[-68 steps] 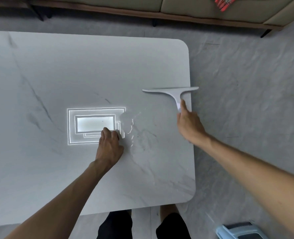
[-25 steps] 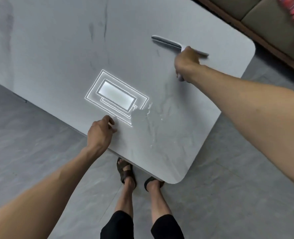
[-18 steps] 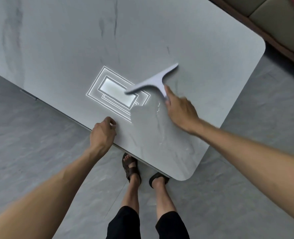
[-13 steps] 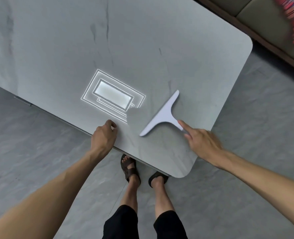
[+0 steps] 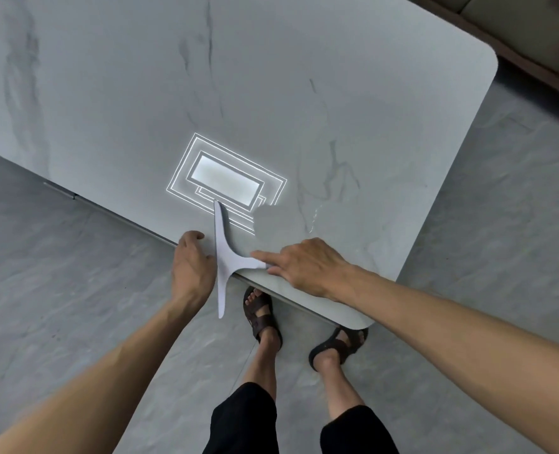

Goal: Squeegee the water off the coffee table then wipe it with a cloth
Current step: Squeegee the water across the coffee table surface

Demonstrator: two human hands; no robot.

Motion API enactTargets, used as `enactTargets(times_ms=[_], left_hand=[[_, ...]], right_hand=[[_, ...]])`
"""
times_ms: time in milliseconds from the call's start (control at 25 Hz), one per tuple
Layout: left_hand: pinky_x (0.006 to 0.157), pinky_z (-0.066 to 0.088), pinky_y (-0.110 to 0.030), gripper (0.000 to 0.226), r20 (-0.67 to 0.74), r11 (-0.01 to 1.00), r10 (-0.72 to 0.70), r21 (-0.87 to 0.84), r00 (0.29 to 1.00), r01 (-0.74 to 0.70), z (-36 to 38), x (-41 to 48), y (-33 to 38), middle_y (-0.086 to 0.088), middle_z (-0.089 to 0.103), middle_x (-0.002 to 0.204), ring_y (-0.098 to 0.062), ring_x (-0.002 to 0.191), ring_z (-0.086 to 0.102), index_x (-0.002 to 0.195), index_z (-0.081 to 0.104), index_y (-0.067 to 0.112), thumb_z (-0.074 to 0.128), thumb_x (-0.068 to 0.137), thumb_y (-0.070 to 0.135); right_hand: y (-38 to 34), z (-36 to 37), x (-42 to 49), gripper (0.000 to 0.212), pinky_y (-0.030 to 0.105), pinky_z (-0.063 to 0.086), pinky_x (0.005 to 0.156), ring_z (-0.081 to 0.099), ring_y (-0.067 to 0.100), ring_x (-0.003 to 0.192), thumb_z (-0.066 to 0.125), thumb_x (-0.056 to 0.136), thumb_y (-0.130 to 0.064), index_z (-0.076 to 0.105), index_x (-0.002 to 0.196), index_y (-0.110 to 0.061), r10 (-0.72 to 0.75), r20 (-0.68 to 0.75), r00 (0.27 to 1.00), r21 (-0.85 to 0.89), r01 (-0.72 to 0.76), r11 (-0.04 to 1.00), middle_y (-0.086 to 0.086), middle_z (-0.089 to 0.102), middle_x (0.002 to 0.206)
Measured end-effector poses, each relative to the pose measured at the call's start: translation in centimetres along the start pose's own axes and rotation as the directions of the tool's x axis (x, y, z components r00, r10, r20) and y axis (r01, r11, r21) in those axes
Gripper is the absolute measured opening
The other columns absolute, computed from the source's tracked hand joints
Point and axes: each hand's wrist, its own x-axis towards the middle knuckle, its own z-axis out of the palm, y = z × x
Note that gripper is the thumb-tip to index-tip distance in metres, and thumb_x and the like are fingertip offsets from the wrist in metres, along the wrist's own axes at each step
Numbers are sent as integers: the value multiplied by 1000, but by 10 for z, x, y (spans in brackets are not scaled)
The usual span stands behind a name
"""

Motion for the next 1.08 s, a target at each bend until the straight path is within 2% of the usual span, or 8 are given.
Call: enactTargets(times_ms=[80, 240, 520, 680, 800, 920, 1000, 1080], left_hand=[[86, 44, -39, 47, 24, 1000, 15, 5, 1000, -16, 10, -6, 2, -14, 53, 125, -33, 112, 51, 126, 43, 9, 47, 80, 0], [68, 40, -38, 32, 79, 988, 153, 21, 985, -156, 37, -26, 26, -5, 51, 98, -29, 88, 49, 101, 39, 15, 44, 74, -2], [73, 34, -34, 41, 145, 967, 248, 25, 958, -254, 96, -67, 86, -6, 45, 101, -27, 88, 45, 103, 36, 13, 45, 68, -6], [80, 42, -41, 39, 170, 951, 279, 86, 945, -296, 112, -78, 104, -12, 45, 108, -31, 95, 48, 106, 39, 9, 48, 70, -5], [75, 42, -39, 40, 153, 966, 228, 91, 962, -243, 113, -78, 102, -8, 50, 106, -30, 93, 50, 109, 40, 11, 48, 72, -1], [73, 42, -35, 44, 71, 994, 98, 45, 993, -101, 106, -74, 93, -7, 54, 110, -28, 93, 53, 117, 42, 13, 46, 75, 3], [73, 40, -35, 45, 26, 998, 49, 29, 998, -49, 99, -73, 83, -11, 56, 114, -28, 95, 53, 119, 44, 10, 46, 75, 1], [74, 40, -34, 44, 21, 998, 23, 54, 1000, -24, 96, -75, 73, -14, 57, 116, -31, 99, 54, 119, 44, 9, 47, 76, 1]], right_hand=[[7, 12, 1, 44, 33, 35, 58, 61, 29, 73, 27, 103, -46, 25, 147, -42, 14, -39, 999, -18, -15, 1000, 5, 64, 87], [53, 22, -42, 40, 34, 41, 58, 61, 27, 70, 28, 102, -47, 28, 142, -48, 117, -116, 986, 36, -113, 993, 0, 62, 79], [143, 29, -128, 40, 39, 50, 75, 67, 30, 94, 32, 100, -51, 38, 140, -51, 328, -203, 923, 124, -308, 943, -3, 73, 106], [169, 30, -168, 39, 41, 49, 71, 66, 35, 87, 33, 100, -50, 37, 139, -51, 374, -210, 903, 138, -352, 926, 4, 73, 99], [171, 26, -187, 39, 38, 47, 66, 67, 31, 81, 31, 100, -51, 36, 139, -52, 397, -203, 895, 191, -361, 913, 1, 73, 92], [150, 22, -186, 44, 32, 46, 58, 64, 20, 67, 21, 97, -57, 27, 140, -54, 316, -181, 931, 214, -276, 937, -4, 67, 76], [126, 22, -170, 46, 34, 51, 59, 60, 16, 65, 16, 97, -59, 26, 142, -53, 153, -68, 986, 152, -142, 978, -7, 60, 75], [106, 27, -149, 44, 33, 46, 60, 60, 20, 71, 19, 101, -53, 26, 144, -49, -16, 77, 997, 40, 13, 999, -3, 61, 83]])
